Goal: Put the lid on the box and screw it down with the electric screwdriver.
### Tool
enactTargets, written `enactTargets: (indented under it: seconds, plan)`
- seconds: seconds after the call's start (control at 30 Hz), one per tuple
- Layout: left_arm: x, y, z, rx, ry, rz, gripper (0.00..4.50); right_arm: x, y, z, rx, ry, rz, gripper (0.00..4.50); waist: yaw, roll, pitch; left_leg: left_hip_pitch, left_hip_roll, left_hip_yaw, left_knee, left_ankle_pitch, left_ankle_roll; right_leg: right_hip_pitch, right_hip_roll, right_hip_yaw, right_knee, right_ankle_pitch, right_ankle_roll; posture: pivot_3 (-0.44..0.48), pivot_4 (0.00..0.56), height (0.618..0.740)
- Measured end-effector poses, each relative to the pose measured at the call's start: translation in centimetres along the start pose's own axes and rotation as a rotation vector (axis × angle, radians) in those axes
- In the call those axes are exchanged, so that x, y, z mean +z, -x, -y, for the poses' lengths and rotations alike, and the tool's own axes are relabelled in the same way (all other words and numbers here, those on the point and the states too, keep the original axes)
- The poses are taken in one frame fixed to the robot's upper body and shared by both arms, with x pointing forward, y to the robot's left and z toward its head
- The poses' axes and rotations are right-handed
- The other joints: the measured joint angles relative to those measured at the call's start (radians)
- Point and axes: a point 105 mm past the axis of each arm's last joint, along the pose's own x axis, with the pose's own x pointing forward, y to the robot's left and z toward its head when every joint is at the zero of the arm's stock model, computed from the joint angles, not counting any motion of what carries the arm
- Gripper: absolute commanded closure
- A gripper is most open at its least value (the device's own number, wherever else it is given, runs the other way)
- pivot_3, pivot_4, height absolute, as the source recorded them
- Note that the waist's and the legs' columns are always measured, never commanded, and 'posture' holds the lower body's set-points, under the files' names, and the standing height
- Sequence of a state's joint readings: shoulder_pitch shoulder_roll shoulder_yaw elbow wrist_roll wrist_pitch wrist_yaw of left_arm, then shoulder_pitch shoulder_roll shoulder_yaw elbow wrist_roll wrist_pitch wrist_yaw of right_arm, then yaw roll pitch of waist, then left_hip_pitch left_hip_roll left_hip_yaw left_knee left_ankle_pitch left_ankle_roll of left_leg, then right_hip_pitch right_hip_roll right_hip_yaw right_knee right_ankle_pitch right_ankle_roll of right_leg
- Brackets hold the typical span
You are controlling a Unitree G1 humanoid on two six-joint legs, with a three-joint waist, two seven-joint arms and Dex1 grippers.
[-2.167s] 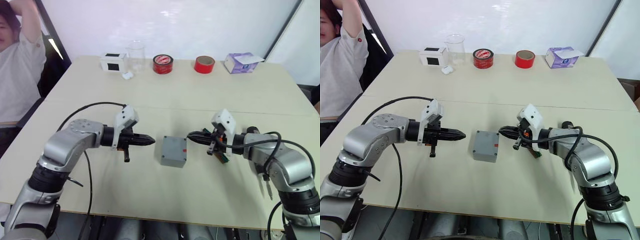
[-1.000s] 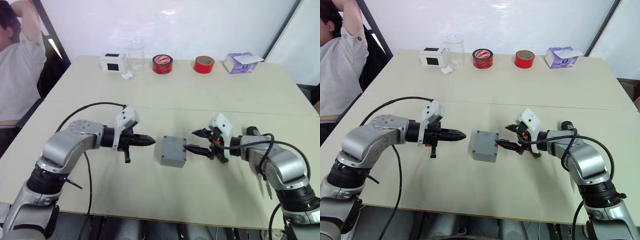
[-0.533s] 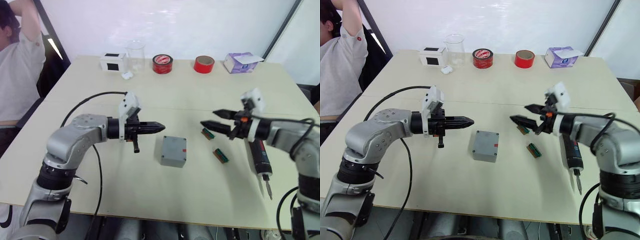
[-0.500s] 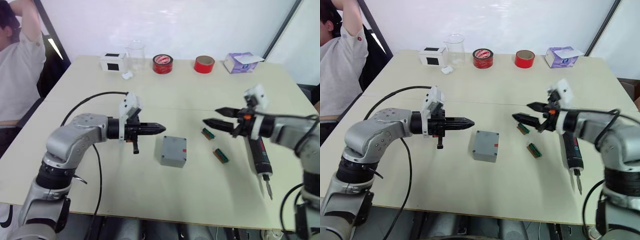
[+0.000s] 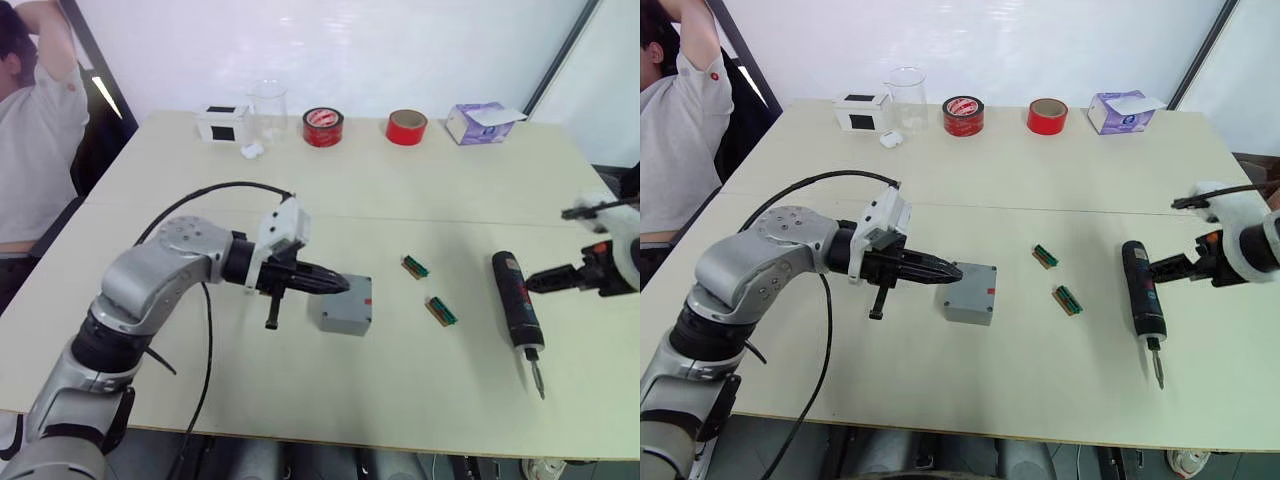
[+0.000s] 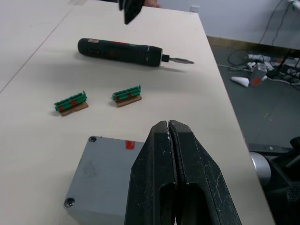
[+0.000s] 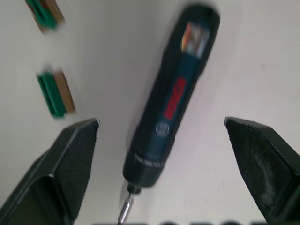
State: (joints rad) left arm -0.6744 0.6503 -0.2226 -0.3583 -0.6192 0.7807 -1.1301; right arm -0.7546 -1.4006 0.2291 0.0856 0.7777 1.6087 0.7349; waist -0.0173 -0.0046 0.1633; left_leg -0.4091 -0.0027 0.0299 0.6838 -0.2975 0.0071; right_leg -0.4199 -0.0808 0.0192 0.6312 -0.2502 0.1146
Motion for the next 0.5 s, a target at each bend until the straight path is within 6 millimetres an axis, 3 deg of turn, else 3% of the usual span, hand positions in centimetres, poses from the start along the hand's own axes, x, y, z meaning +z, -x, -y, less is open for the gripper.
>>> enactTargets:
  seconds: [0.5]
  plan:
    - [-0.5,-0.2,1.1,0.037,0.024,-0.016,4.5,-2.3,-4.6,-0.8,0.077,-0.037,-0.183,0.03,0.006,0.0,0.0,0.0,0.0,0.0,0.0,0.0,0.0,0.0,0.0,0.0,0.0,0.0,0.0,0.0,0.15,0.74]
